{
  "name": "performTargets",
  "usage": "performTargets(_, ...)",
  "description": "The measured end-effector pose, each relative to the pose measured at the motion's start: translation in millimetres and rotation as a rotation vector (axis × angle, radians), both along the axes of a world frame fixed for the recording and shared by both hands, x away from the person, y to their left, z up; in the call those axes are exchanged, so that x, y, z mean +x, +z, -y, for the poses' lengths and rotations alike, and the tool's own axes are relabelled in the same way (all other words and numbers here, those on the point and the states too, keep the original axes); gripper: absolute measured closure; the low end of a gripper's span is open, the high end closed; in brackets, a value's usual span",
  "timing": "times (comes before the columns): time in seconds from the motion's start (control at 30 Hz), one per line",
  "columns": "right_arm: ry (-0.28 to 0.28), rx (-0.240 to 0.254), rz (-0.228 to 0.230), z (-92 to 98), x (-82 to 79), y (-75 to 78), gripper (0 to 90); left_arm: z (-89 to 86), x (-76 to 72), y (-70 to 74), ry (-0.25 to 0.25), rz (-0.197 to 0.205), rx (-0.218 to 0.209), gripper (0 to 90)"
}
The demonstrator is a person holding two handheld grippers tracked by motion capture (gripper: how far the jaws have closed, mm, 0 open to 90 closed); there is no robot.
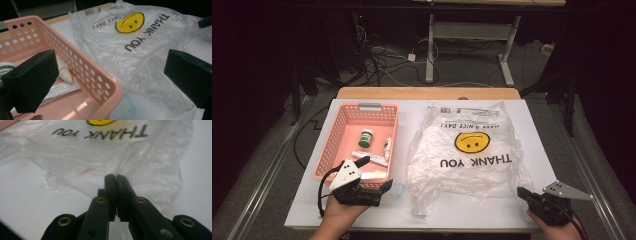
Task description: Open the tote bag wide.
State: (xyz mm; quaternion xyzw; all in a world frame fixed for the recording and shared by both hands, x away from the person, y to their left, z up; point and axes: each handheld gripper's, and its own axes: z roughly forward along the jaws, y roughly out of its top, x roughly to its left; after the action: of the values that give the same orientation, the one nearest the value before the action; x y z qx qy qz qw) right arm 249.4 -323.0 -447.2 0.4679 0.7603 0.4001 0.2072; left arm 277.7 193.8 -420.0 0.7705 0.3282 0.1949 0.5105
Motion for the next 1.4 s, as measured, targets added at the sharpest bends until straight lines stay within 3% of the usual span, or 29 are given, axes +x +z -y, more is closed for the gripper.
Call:
performTargets(0.17,0.117,0.023,0.040,-35.0,-29.8,8.4,89.5,0.7,1.5,-0.7,-0.006,-0.003,0.001,0.0)
performTargets(0.27,0.172,0.021,0.076,-49.3,-40.8,17.7,75.9,0.6,1.4,-0.9,-0.009,-0.004,-0.004,0.0)
performTargets(0.3,0.172,0.021,0.076,-49.3,-40.8,17.7,75.9,0.6,1.4,-0.9,-0.009,-0.004,-0.004,0.0)
performTargets(0.33,0.157,0.049,0.132,-46.0,-40.9,33.7,68.1,-0.1,1.4,-1.0,-0.007,-0.005,-0.008,0.0)
performTargets(0.4,0.117,0.060,0.192,-39.2,-36.0,49.8,62.3,-0.5,1.7,-1.0,-0.005,-0.005,-0.010,0.0)
performTargets(0.47,0.085,0.063,0.224,-32.5,-23.3,61.2,60.2,-1.9,2.3,-0.8,-0.016,0.003,-0.029,0.0)
performTargets(0.5,0.066,0.061,0.224,-30.1,-15.2,64.4,59.2,-3.5,0.9,0.5,-0.031,0.030,-0.057,0.0)
performTargets(0.53,0.066,0.061,0.224,-30.1,-15.2,64.4,59.2,-3.5,0.9,0.5,-0.031,0.030,-0.057,0.0)
performTargets(0.57,0.030,0.057,0.223,-24.1,5.3,65.5,58.3,-5.8,-2.9,3.5,-0.039,0.084,-0.095,0.0)
performTargets(0.6,0.017,0.059,0.220,-22.3,12.2,64.4,57.2,-6.7,-4.1,4.6,-0.044,0.107,-0.107,0.0)
performTargets(0.67,-0.019,0.060,0.210,-17.1,30.9,59.4,54.2,-7.2,-5.0,5.2,-0.045,0.123,-0.115,0.0)
performTargets(0.7,-0.036,0.061,0.200,-14.3,41.0,56.0,52.6,-8.7,-7.6,5.9,-0.046,0.163,-0.151,0.0)
performTargets(0.73,-0.036,0.061,0.200,-14.3,41.0,56.0,52.6,-8.7,-7.6,5.9,-0.046,0.163,-0.151,0.0)
performTargets(0.77,-0.077,0.059,0.168,-7.8,63.7,47.5,49.3,-12.0,-10.4,8.3,-0.051,0.209,-0.202,0.0)
performTargets(0.8,-0.090,0.063,0.153,-5.7,70.6,44.6,48.8,-12.8,-11.8,9.6,-0.050,0.226,-0.219,0.0)
performTargets(0.83,-0.107,0.058,0.142,-3.3,79.2,41.0,48.5,-12.8,-11.8,9.6,-0.050,0.226,-0.219,0.0)
performTargets(0.9,-0.130,0.066,0.122,0.9,94.0,34.6,47.7,-14.0,-16.8,11.2,-0.056,0.285,-0.239,0.0)
performTargets(0.93,-0.139,0.063,0.115,2.2,100.8,31.9,47.6,-13.4,-17.9,12.0,-0.060,0.294,-0.230,0.0)
performTargets(0.97,-0.139,0.063,0.115,2.2,100.8,31.9,47.6,-12.4,-18.2,11.9,-0.061,0.292,-0.219,0.0)
performTargets(1.03,-0.160,0.055,0.092,4.0,120.3,25.1,46.8,-10.7,-17.1,10.1,-0.069,0.276,-0.199,0.0)
performTargets(1.13,-0.189,0.064,0.067,7.0,140.4,17.6,44.5,-7.1,-12.0,6.9,-0.071,0.223,-0.170,0.0)
performTargets(1.3,-0.241,0.040,0.018,8.9,170.1,3.0,41.9,-0.6,-2.5,1.2,-0.044,0.081,-0.053,0.0)
performTargets(1.4,-0.237,0.038,-0.006,10.0,187.4,-4.9,41.3,2.7,-2.8,0.5,-0.052,0.084,-0.019,0.0)
